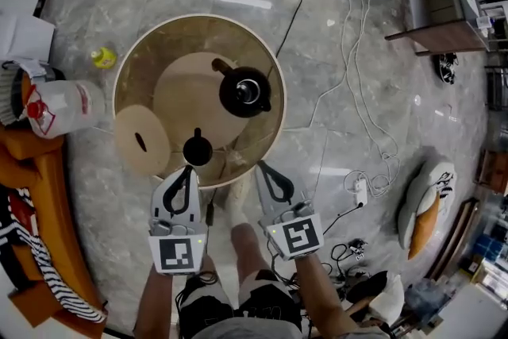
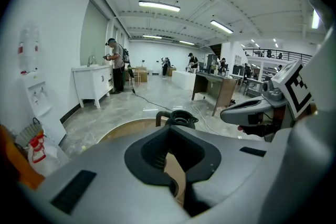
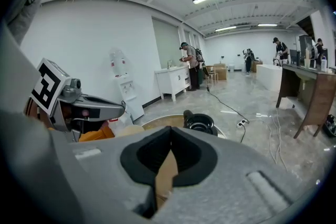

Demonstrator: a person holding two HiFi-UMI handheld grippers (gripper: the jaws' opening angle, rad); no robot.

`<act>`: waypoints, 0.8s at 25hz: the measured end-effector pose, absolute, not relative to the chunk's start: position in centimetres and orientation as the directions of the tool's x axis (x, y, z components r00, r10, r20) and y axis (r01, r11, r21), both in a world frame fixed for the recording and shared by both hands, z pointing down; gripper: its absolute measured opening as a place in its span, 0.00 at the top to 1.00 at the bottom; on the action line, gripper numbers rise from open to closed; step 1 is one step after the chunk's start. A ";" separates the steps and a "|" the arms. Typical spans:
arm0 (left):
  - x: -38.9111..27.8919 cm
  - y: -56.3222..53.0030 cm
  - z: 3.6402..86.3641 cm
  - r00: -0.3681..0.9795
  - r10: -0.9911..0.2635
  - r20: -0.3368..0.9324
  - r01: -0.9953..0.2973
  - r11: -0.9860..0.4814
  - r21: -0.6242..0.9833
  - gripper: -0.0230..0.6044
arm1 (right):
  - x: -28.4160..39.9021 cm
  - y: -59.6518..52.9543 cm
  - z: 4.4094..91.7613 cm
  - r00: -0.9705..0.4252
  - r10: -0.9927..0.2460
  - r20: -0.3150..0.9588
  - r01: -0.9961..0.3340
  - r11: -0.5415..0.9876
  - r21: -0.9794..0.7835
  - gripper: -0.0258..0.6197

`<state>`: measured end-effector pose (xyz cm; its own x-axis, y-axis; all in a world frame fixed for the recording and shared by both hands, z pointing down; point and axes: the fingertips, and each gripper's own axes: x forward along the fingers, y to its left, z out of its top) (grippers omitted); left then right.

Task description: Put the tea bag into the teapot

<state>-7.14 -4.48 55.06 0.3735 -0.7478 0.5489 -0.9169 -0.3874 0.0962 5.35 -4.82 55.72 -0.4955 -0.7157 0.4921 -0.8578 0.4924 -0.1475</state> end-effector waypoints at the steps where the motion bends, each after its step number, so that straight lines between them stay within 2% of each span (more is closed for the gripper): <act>1: -7.2 -4.3 56.1 0.375 -0.742 0.556 -0.916 -0.388 0.101 0.94 | 5.1 -4.7 56.7 -0.499 -0.708 0.500 -0.855 0.495 -0.152 0.96; 10: -7.9 -3.4 64.3 0.379 -0.712 0.591 -0.916 -0.378 0.133 0.94 | 5.2 -3.9 65.7 -0.469 -0.691 0.551 -0.871 0.466 -0.157 0.96; 20: -7.8 -1.0 71.8 0.378 -0.664 0.645 -0.919 -0.352 0.177 0.94 | 4.4 -1.8 73.5 -0.491 -0.617 0.615 -0.852 0.488 -0.190 0.96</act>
<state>-7.85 -0.98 71.84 0.3781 -0.6637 0.6454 -0.9192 -0.3520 0.1766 4.44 -1.78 73.49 -0.4909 -0.6174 0.6147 -0.8518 0.4882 -0.1899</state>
